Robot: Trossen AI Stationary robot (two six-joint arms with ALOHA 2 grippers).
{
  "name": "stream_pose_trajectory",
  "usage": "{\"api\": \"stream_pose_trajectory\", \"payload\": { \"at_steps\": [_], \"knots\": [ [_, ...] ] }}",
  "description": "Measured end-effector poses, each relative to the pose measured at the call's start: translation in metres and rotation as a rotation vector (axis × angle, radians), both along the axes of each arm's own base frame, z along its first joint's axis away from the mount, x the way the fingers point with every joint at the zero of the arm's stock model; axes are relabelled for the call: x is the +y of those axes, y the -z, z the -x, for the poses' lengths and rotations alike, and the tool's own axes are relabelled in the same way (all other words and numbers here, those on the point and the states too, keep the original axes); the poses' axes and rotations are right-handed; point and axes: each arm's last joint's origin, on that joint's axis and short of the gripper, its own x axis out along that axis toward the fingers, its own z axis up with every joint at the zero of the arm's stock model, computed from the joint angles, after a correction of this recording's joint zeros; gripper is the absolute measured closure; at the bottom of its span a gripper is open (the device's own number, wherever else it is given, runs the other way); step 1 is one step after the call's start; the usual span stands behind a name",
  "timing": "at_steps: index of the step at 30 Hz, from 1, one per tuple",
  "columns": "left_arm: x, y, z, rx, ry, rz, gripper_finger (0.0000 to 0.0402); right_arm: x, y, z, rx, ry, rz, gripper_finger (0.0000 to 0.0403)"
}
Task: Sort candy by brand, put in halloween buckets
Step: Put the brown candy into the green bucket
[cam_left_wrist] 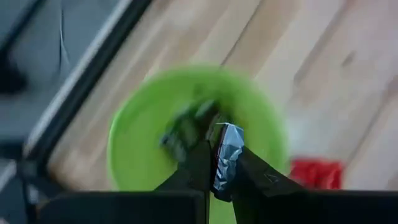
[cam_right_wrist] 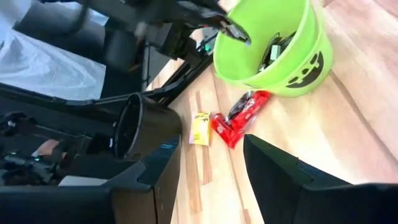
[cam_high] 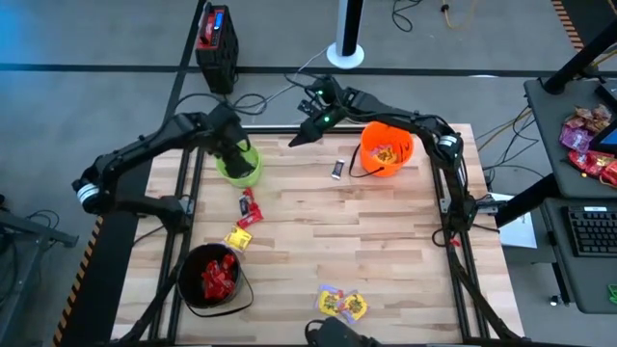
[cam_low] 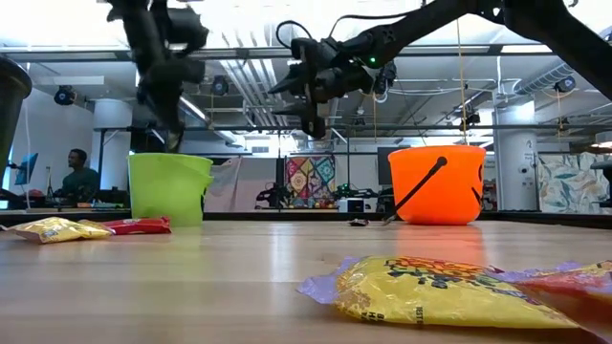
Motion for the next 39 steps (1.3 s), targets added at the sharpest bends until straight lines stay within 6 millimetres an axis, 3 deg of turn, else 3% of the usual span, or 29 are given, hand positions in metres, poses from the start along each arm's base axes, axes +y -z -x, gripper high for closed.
{"api": "stream_pose_trajectory", "payload": {
  "at_steps": [5,10,13,20,25,29,37,39],
  "knots": [
    [0.016,0.022,0.002,0.079,-0.053,0.073,0.0383,-0.001,0.0,0.0,-0.003,-0.002,0.008,0.0243],
    [0.024,0.034,-0.007,0.106,-0.088,0.101,0.0324,0.0,0.003,0.002,0.056,0.044,0.003,0.024],
    [0.027,0.039,-0.01,0.125,-0.093,0.12,0.0288,-0.001,0.013,0.008,0.219,0.168,0.019,0.0237],
    [0.028,0.039,-0.011,0.112,-0.087,0.109,0.0245,0.017,0.033,0.03,0.712,0.259,0.314,0.0245],
    [0.027,0.021,-0.011,0.018,-0.06,0.037,0.0245,0.037,0.037,0.031,0.745,-0.02,0.489,0.0247],
    [0.026,-0.011,-0.01,-0.092,-0.03,-0.05,0.0249,0.041,0.058,0.031,0.779,-0.248,0.607,0.027],
    [0.018,-0.08,-0.001,-0.284,-0.027,-0.213,0.026,0.035,0.099,0.024,0.856,-0.399,0.677,0.0378],
    [0.015,-0.092,0.002,-0.321,-0.034,-0.238,0.0263,0.035,0.109,0.022,0.886,-0.407,0.689,0.0388]
  ]
}}
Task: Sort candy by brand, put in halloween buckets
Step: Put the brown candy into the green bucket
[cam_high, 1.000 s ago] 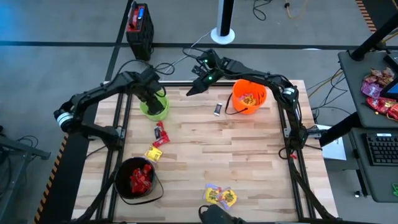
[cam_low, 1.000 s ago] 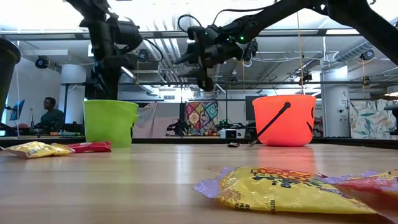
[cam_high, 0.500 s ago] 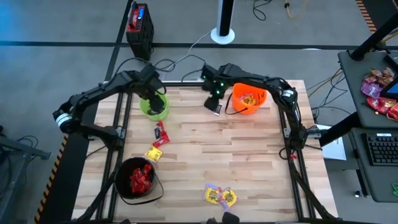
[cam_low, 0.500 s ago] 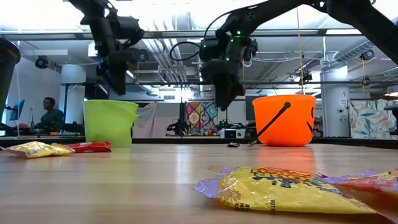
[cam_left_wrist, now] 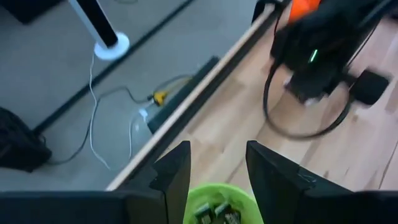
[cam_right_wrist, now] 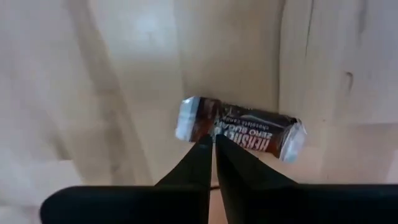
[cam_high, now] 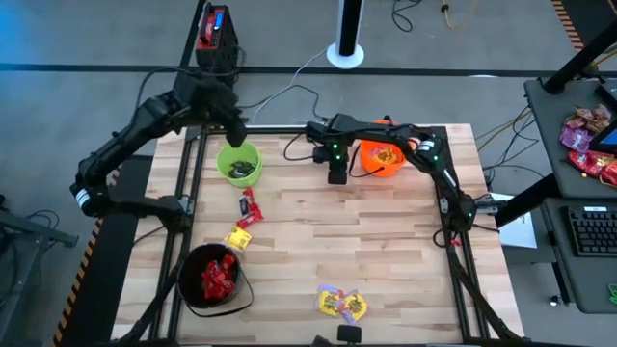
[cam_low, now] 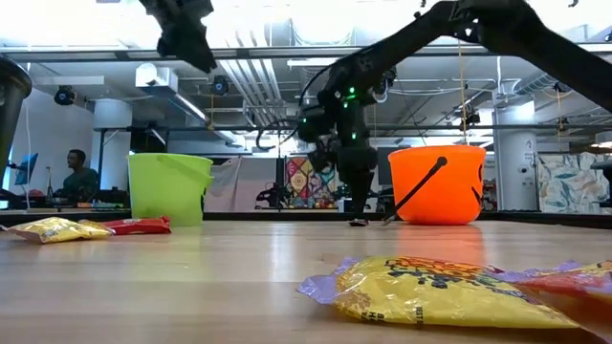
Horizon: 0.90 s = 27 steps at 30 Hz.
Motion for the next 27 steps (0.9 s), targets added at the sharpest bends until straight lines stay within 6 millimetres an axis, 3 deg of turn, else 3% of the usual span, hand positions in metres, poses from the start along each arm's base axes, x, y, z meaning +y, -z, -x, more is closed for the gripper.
{"api": "stream_pose_trajectory", "payload": {
  "at_steps": [7,11,14,22,27],
  "knots": [
    [-0.009,-0.018,0.01,-0.059,-0.007,-0.04,0.0272,0.0,0.026,-0.006,0.041,0.004,-0.018,0.039],
    [-0.01,-0.017,0.011,-0.066,-0.016,-0.029,0.0272,0.011,0.029,-0.014,-0.049,0.025,-0.19,0.039],
    [-0.009,-0.01,0.01,-0.054,-0.01,-0.011,0.0272,0.024,0.024,-0.025,-0.157,0.061,-0.317,0.039],
    [-0.01,0.013,0.005,-0.046,0.061,0.101,0.0272,0.026,-0.017,-0.036,-0.29,-0.013,-0.273,0.039],
    [-0.012,0.024,0.004,-0.068,0.041,0.185,0.0272,0.021,-0.024,-0.034,-0.272,0.165,-0.291,0.039]
  ]
}}
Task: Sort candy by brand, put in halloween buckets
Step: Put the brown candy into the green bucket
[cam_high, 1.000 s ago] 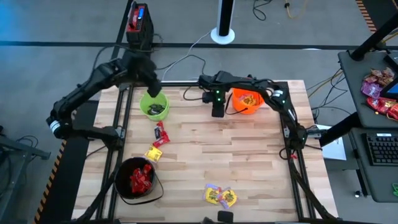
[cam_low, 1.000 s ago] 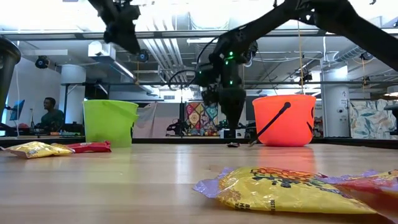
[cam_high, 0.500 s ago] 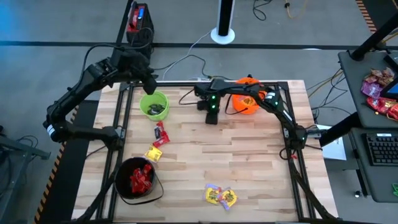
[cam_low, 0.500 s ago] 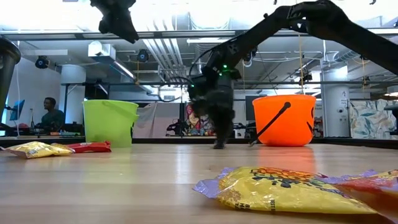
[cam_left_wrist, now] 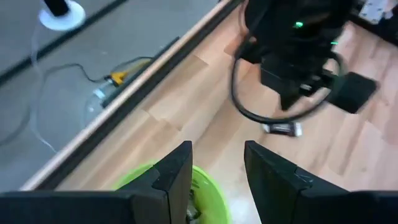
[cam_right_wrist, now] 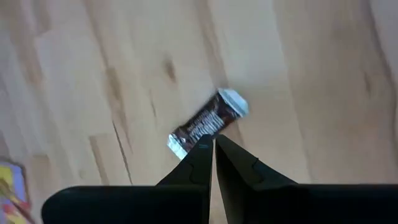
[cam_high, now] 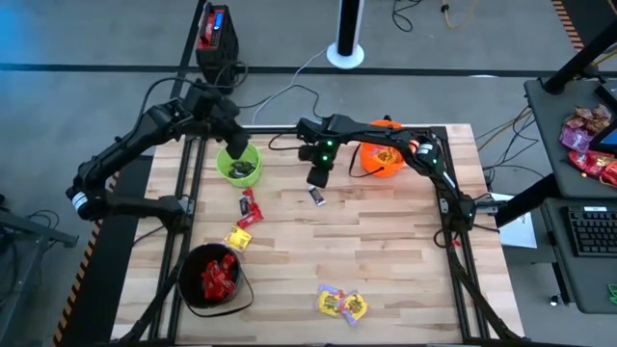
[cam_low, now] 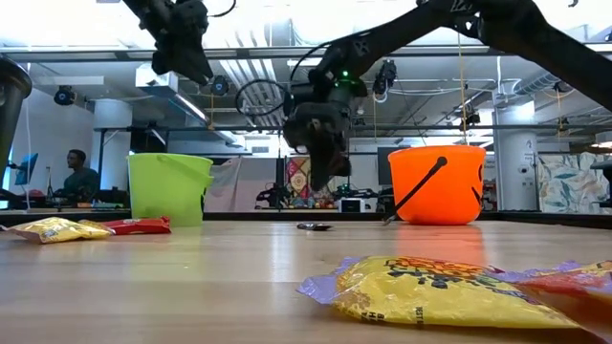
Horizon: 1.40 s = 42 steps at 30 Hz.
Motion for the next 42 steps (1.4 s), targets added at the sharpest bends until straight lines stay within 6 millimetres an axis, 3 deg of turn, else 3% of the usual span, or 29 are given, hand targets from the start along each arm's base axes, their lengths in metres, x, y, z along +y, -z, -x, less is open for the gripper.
{"api": "stream_pose_trajectory", "payload": {
  "at_steps": [4,11,16,19,24,29,33,38,42],
  "knots": [
    [-0.006,0.002,-0.002,-0.017,0.004,0.028,0.0272,0.009,0.008,0.003,0.105,0.108,-0.046,0.039],
    [-0.018,-0.004,-0.002,-0.046,0.038,0.019,0.0272,0.048,0.017,-0.009,0.217,0.148,0.133,0.039],
    [-0.02,-0.006,-0.002,-0.044,0.076,-0.018,0.0272,0.051,0.016,-0.012,0.221,0.256,0.121,0.039],
    [-0.021,-0.007,0.0,-0.037,0.098,-0.043,0.0272,0.05,0.019,-0.005,0.309,0.337,0.069,0.0387],
    [-0.021,-0.007,0.0,-0.023,0.135,-0.08,0.0272,0.05,0.025,-0.002,0.353,0.44,-0.019,0.0337],
    [-0.027,-0.01,0.001,-0.069,0.113,-0.03,0.0273,0.056,0.027,-0.011,0.293,0.462,0.149,0.0255],
    [-0.037,-0.016,0.003,-0.12,0.117,0.002,0.028,0.064,0.033,-0.018,0.236,0.458,0.153,0.0209],
    [-0.047,-0.025,0.004,-0.21,0.101,0.015,0.0286,0.073,0.049,-0.016,0.245,0.457,0.154,0.0192],
    [-0.052,-0.03,0.009,-0.246,0.103,0.008,0.0287,0.075,0.059,-0.012,0.238,0.45,0.154,0.021]
  ]
}}
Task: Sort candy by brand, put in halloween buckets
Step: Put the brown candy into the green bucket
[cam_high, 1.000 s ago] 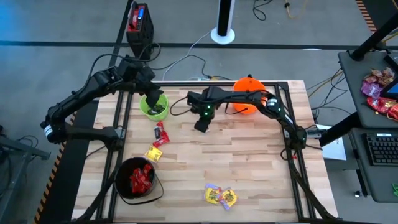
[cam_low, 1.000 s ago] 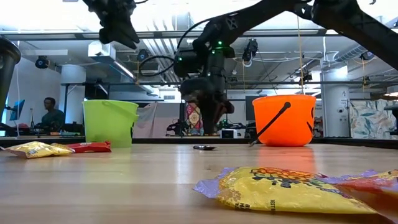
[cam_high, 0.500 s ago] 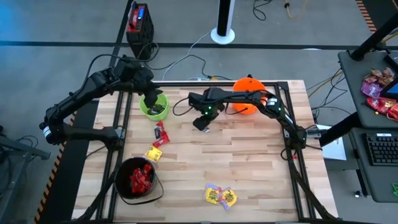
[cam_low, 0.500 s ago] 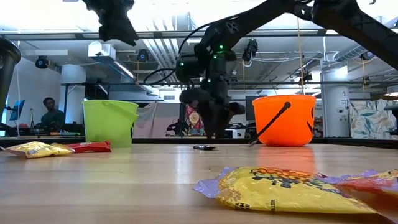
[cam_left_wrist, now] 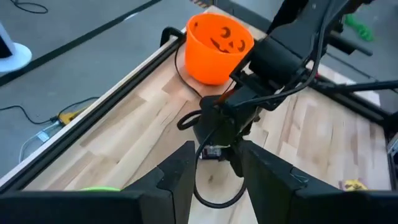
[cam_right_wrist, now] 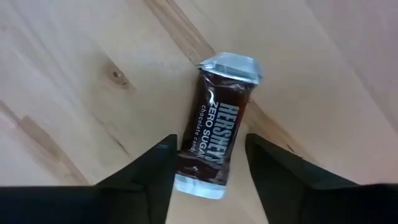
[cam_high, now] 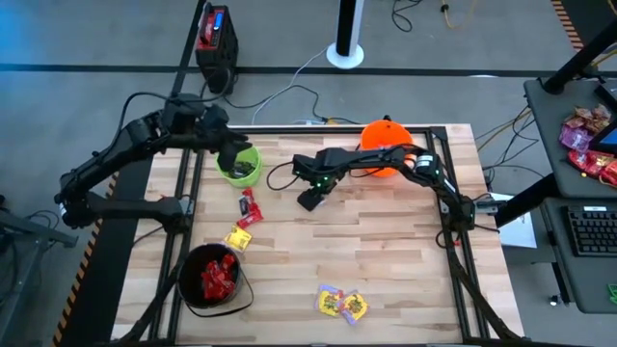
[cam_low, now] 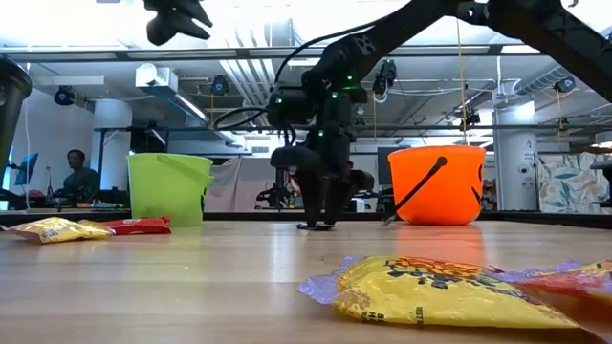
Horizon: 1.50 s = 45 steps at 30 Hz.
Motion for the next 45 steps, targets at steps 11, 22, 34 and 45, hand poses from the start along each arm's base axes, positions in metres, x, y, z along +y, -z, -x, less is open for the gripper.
{"api": "stream_pose_trajectory", "payload": {
  "at_steps": [11,22,34,45],
  "knots": [
    [-0.006,-0.005,0.01,-0.035,-0.018,0.005,0.0287,0.0,0.002,-0.001,-0.044,-0.106,0.0,0.0385],
    [-0.005,0.016,0.002,0.027,0.007,0.034,0.0287,-0.007,-0.051,0.013,-0.165,-0.153,-0.031,0.0395],
    [-0.01,0.058,-0.027,0.009,0.222,0.124,0.0287,0.03,-0.089,0.062,-0.28,-0.228,-0.028,0.0395],
    [0.017,0.093,-0.094,0.002,0.3,0.01,0.0352,0.074,-0.021,0.073,-0.669,-0.094,0.306,0.0394]
  ]
}}
